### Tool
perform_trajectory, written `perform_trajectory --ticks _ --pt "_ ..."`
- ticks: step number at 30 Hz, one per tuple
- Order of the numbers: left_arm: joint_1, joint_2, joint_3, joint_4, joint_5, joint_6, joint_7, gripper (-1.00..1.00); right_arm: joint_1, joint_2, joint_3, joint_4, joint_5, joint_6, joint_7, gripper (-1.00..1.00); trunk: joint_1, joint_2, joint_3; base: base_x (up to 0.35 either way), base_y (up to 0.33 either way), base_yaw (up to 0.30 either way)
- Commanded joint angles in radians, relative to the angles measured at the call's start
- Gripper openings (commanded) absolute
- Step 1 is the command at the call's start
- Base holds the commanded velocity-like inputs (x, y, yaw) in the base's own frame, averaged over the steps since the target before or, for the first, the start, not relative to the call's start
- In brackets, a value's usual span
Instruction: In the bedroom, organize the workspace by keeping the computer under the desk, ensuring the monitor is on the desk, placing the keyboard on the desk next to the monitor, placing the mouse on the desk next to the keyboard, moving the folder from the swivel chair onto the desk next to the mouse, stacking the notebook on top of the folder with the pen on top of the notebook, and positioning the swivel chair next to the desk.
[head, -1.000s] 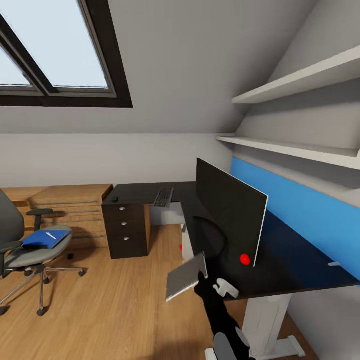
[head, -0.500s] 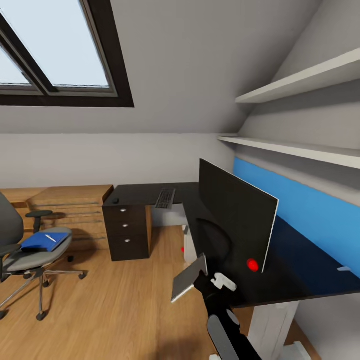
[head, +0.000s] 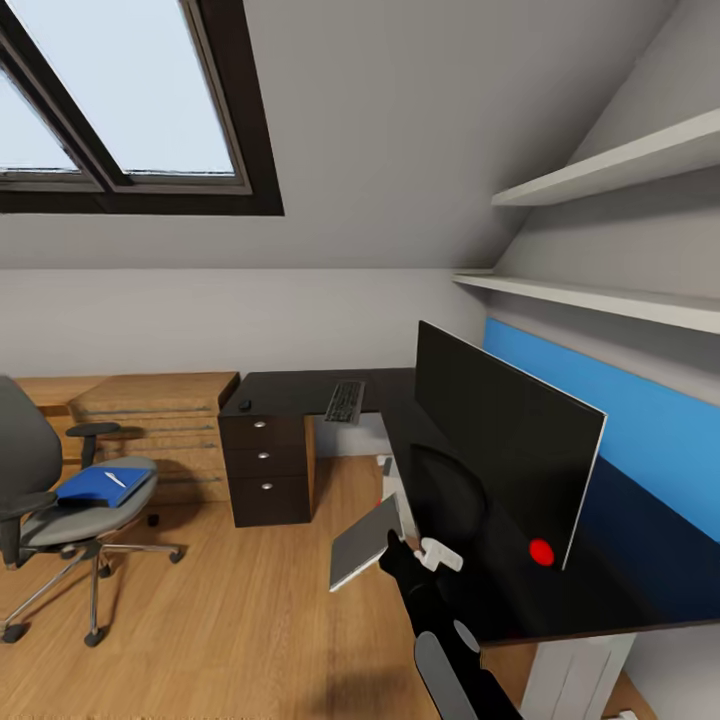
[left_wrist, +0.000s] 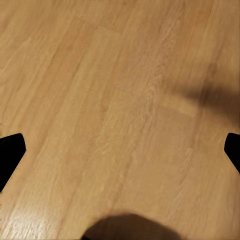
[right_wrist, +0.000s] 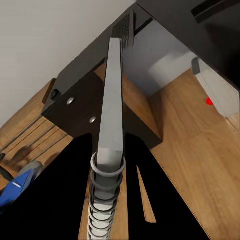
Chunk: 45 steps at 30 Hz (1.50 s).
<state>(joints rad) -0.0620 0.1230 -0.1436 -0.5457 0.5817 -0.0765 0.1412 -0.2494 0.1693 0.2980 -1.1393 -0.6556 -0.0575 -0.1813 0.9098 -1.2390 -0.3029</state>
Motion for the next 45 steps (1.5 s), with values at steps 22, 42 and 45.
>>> perform_trajectory --ticks 22,42,45 --pt "-0.001 0.003 -0.019 0.029 0.007 -0.020 0.003 1.00 0.001 -0.022 0.052 -0.002 0.011 -0.041 0.003 -1.00 0.000 -0.001 0.005 0.144 0.088 0.112" --pt "-0.001 0.003 -0.018 0.029 0.007 -0.022 0.003 1.00 0.001 -0.052 0.050 -0.008 0.026 -0.076 0.003 -1.00 0.000 -0.001 0.013 0.318 0.089 0.155" --pt "-0.001 0.003 -0.018 0.029 0.007 -0.022 0.003 1.00 0.001 -0.055 0.050 -0.009 0.025 -0.076 0.003 -1.00 0.000 -0.001 0.013 0.328 0.002 0.008"
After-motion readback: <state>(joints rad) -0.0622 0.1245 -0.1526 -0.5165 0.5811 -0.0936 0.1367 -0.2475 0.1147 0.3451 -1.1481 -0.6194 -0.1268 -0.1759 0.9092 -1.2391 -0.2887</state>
